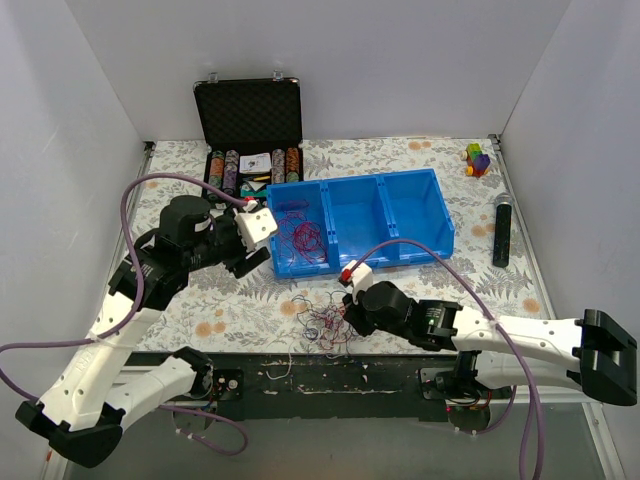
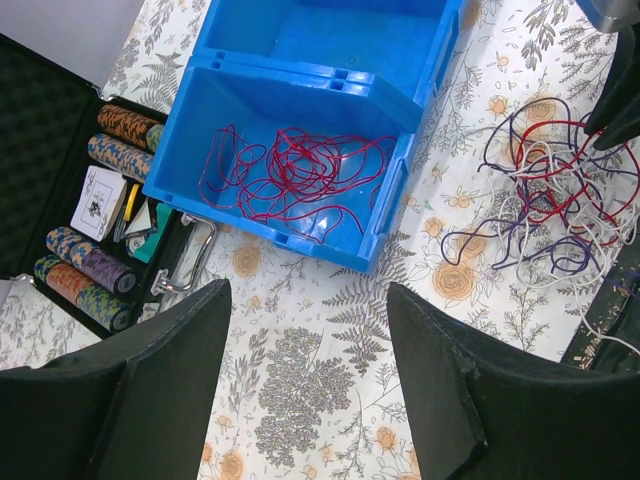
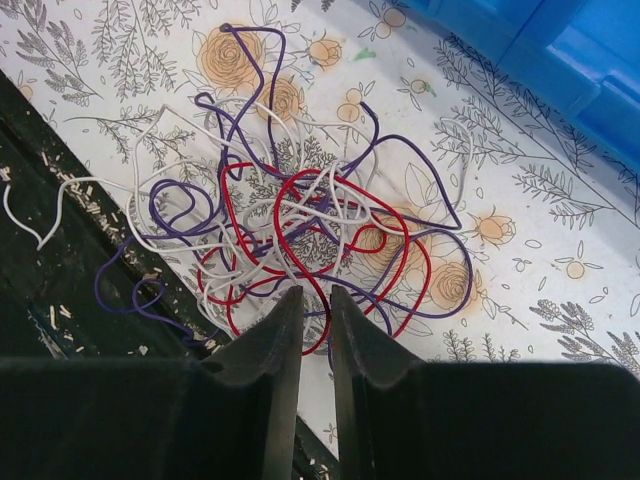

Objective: Untangle the cables

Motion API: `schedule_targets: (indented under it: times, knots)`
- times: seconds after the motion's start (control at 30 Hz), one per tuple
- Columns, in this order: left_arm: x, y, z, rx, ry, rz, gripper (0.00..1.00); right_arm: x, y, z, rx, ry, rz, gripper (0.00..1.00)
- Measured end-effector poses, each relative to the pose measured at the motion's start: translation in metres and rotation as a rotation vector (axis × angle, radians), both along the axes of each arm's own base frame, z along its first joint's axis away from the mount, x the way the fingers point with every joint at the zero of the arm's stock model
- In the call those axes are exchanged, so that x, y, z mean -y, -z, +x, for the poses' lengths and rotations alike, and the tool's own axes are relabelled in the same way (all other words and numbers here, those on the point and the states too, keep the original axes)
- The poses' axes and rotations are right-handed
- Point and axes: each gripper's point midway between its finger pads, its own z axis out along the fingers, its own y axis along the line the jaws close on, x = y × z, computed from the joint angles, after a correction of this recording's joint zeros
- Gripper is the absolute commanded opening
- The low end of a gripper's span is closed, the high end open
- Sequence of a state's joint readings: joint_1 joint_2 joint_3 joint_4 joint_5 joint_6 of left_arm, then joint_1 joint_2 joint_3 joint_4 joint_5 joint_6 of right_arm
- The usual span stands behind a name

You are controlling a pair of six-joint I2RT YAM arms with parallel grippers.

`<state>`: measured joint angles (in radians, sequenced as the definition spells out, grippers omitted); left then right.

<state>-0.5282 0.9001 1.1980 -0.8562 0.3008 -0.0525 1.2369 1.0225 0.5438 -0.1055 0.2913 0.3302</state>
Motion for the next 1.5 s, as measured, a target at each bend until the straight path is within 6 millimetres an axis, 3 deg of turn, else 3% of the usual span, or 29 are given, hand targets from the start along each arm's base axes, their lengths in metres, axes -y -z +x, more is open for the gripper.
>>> schedule_targets:
  times: [0.13, 0.23, 0.33, 0.43, 0.57, 0.67, 0.73, 0.9, 1.17, 1.5]
  knots:
    - [0.000, 0.000, 0.000, 0.001, -0.001, 0.000, 0.64, -0.001, 0.006, -0.001, -0.012, -0.002, -0.017, 0.01]
    - [0.000, 0.000, 0.000, 0.001, 0.001, -0.001, 0.64, -0.001, 0.007, -0.001, -0.014, -0.004, -0.025, 0.01]
    - [0.002, -0.001, -0.001, 0.000, 0.013, -0.010, 0.64, -0.007, -0.009, 0.001, -0.002, -0.016, -0.014, 0.01]
    - [0.008, -0.002, -0.004, 0.002, 0.042, -0.033, 0.68, -0.024, -0.051, 0.004, 0.026, -0.042, 0.053, 0.01]
    - [0.017, -0.002, -0.019, 0.002, 0.124, -0.081, 0.75, -0.052, -0.142, 0.004, 0.092, -0.107, 0.242, 0.01]
    - [0.025, -0.011, -0.031, 0.011, 0.193, -0.125, 0.78, -0.057, -0.189, -0.003, 0.122, -0.161, 0.345, 0.01]
    - [0.031, -0.016, -0.039, 0.005, 0.243, -0.151, 0.79, -0.058, -0.208, -0.009, 0.132, -0.194, 0.395, 0.01]
    - [0.049, -0.028, -0.052, -0.048, 0.362, -0.212, 0.78, -0.060, -0.214, -0.019, 0.122, -0.248, 0.421, 0.01]
    - [0.066, -0.019, -0.074, -0.195, 0.497, -0.279, 0.79, -0.066, -0.225, -0.023, 0.138, -0.285, 0.459, 0.01]
    - [0.077, -0.017, -0.098, -0.274, 0.599, -0.318, 0.80, -0.070, -0.285, -0.020, 0.238, -0.304, 0.567, 0.01]
